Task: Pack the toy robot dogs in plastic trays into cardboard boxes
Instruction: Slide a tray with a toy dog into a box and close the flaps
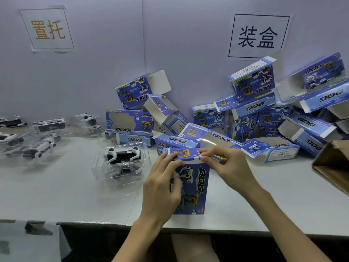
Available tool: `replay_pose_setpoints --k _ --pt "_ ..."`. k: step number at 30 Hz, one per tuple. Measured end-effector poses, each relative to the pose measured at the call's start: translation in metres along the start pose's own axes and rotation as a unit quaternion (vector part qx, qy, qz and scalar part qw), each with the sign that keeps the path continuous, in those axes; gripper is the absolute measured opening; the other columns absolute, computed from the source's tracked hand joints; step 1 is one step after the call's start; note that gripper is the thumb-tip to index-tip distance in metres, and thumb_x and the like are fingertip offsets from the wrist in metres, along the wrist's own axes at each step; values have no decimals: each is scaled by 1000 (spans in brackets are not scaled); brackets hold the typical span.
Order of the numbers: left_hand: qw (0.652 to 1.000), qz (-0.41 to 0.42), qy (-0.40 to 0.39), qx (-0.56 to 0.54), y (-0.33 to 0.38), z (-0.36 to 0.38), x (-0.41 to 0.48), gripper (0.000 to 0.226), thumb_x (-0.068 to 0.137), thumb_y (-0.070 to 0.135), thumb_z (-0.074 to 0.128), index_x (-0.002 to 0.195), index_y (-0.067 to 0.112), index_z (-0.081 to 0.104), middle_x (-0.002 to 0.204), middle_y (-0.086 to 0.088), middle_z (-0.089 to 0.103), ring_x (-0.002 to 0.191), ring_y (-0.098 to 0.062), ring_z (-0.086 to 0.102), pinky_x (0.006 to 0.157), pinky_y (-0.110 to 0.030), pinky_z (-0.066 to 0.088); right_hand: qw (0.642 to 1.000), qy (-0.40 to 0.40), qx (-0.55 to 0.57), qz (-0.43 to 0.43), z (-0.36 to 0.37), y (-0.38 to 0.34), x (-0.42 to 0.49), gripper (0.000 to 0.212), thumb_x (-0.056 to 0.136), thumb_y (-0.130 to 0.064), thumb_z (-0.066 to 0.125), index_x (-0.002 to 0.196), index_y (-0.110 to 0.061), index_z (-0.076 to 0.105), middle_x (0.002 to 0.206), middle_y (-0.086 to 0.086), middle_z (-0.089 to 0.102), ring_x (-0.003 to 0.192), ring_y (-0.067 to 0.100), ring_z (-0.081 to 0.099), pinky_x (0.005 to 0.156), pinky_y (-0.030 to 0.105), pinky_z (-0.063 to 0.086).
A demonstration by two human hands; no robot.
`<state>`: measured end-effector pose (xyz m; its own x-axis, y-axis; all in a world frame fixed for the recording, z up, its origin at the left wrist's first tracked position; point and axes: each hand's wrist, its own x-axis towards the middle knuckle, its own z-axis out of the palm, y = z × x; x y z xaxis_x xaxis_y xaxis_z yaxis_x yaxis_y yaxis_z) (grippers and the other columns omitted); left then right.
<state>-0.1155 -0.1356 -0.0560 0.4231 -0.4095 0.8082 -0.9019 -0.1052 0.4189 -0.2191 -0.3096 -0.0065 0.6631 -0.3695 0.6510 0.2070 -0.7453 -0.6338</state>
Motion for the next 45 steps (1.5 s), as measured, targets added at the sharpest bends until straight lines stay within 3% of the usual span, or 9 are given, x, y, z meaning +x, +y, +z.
replay_pose_setpoints --k 3,6,11,15,22,31,38,42,45 --pt "1000 -1 -12 4 0 -3 6 28 85 -1 63 106 17 68 130 9 64 136 -21 46 108 -35 43 1000 13 -22 -7 5 -1 -3 5 86 -13 76 90 -14 78 101 -7 75 100 -4 67 67 13 51" --pt "1000 5 -19 22 -2 -5 8 27 84 2 67 105 19 67 126 12 65 133 -19 49 101 -35 49 997 -7 -62 -34 4 -2 -9 5 89 -17 74 91 -16 77 105 -9 74 103 -6 64 78 13 52" --pt "999 30 12 30 -8 -4 10 26 86 18 69 112 22 69 122 14 66 126 -14 54 90 -27 53 996 -44 -66 -38 -4 5 -18 17 88 -19 75 105 -18 73 119 -20 67 114 -6 60 88 22 54" --pt "999 45 11 14 -17 -3 14 28 89 21 65 116 22 71 121 13 68 120 -17 56 94 -32 51 997 -32 -53 -41 0 10 -18 21 85 -15 77 106 -16 73 120 -16 68 117 -4 61 88 29 57" --pt "998 44 10 -33 -27 0 18 24 89 21 66 112 25 73 117 16 68 114 -15 54 95 -38 49 998 -23 -39 -45 1 12 -17 22 85 -13 76 106 -15 75 117 -18 67 113 -7 61 84 18 55" --pt "997 70 17 -4 -32 0 21 20 89 24 67 107 22 76 109 20 68 104 -19 56 86 -42 48 998 -9 -26 -50 5 14 -19 17 85 -7 75 102 -11 78 116 -7 71 113 -2 64 83 16 53" --pt "997 68 17 -21 -32 -8 26 20 82 23 73 101 26 78 98 22 69 98 -16 60 83 -37 50 999 -5 -27 -38 12 17 -25 12 90 -12 70 101 -18 72 118 -19 66 118 -6 58 84 14 52" --pt "997 51 24 -46 -30 -6 23 21 83 17 77 102 25 78 103 16 73 102 -12 58 86 -28 49 999 11 -23 -48 18 17 -30 24 92 -11 67 112 -23 71 126 -13 67 124 -2 55 80 12 52" --pt "997 33 14 -69 -25 -8 28 26 80 12 80 100 29 77 101 26 69 102 -12 57 85 -19 47 998 31 -6 -49 20 12 -29 21 91 -13 66 108 -25 72 122 -10 68 121 -3 57 78 11 50"
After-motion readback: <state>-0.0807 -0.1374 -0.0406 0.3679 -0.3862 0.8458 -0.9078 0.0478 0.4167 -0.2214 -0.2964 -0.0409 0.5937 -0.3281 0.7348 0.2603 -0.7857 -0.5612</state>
